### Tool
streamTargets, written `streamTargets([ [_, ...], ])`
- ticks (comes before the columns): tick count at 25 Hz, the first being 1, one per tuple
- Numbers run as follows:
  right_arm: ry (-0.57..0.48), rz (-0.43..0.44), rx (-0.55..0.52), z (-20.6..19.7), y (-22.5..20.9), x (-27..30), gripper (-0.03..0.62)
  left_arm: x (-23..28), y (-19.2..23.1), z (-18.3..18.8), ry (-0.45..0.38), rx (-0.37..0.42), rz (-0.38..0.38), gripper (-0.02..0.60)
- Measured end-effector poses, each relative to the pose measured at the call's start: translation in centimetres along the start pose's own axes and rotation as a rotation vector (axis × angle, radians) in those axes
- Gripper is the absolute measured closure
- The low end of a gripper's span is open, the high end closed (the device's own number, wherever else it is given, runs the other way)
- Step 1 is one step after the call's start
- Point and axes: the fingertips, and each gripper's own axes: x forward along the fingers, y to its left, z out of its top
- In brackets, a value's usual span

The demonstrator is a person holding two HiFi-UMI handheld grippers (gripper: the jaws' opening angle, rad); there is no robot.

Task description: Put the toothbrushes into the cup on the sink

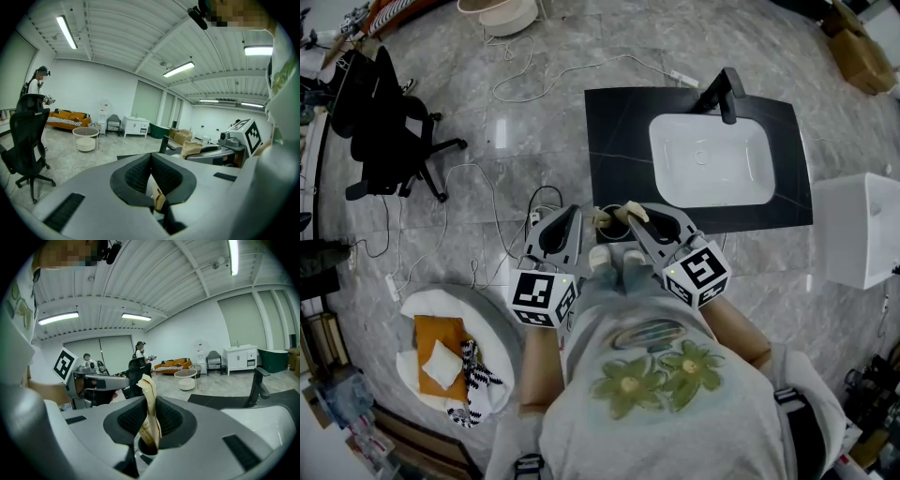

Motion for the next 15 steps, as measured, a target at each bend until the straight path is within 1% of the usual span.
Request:
streamTargets([
  [15, 0.029, 0.005, -0.001, -0.95, -0.22, 0.45, 0.517, 0.07, 0.23, -0.18, 0.001, 0.001, 0.012, 0.563],
])
